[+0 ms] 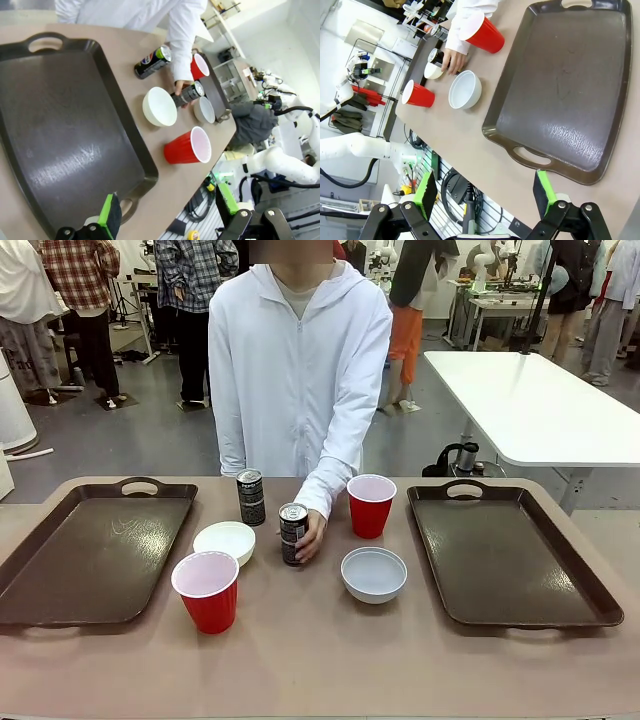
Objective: Prepare tableware on both trays.
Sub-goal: Pick up a Picnic Bowl from the table and place it on a Handle tray.
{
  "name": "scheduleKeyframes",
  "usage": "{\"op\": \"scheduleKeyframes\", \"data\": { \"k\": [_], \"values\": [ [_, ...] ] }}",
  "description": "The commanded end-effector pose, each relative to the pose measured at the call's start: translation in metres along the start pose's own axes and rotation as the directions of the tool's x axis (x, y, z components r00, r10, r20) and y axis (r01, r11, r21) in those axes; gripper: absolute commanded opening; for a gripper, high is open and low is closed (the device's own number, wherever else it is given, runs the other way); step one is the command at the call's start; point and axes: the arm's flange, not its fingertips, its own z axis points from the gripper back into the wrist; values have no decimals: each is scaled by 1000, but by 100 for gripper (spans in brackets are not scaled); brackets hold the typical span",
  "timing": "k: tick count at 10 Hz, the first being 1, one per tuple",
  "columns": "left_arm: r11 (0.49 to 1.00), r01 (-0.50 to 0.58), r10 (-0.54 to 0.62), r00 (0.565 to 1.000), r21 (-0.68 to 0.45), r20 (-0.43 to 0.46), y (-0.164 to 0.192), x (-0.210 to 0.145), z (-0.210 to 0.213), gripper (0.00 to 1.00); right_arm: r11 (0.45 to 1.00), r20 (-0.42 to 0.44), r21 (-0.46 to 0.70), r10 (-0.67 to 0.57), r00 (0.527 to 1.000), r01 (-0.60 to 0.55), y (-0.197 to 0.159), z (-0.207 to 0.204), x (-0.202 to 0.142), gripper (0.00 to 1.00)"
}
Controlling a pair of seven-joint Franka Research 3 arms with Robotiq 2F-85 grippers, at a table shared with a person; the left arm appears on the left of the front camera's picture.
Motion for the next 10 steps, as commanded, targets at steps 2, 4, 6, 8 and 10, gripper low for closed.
{"op": "scheduleKeyframes", "data": {
  "k": [2,4,6,8,10],
  "values": [
    [998,-14,18,998,62,-58,-20,15,-14,100,1000,12,19,7,1000,-8,-1,0,1,100],
    [976,10,21,990,218,-139,-65,43,-40,100,1000,12,19,7,1000,-8,-1,0,1,100],
    [949,35,35,976,313,-215,-106,81,-80,100,1000,12,19,7,1000,-8,-1,0,1,100],
    [910,64,60,957,410,-282,-135,102,-117,100,1000,12,19,7,1000,-8,-1,0,1,100],
    [852,141,58,932,504,-358,-167,107,-173,100,1000,12,19,7,1000,-8,-1,0,1,100]
  ]
}}
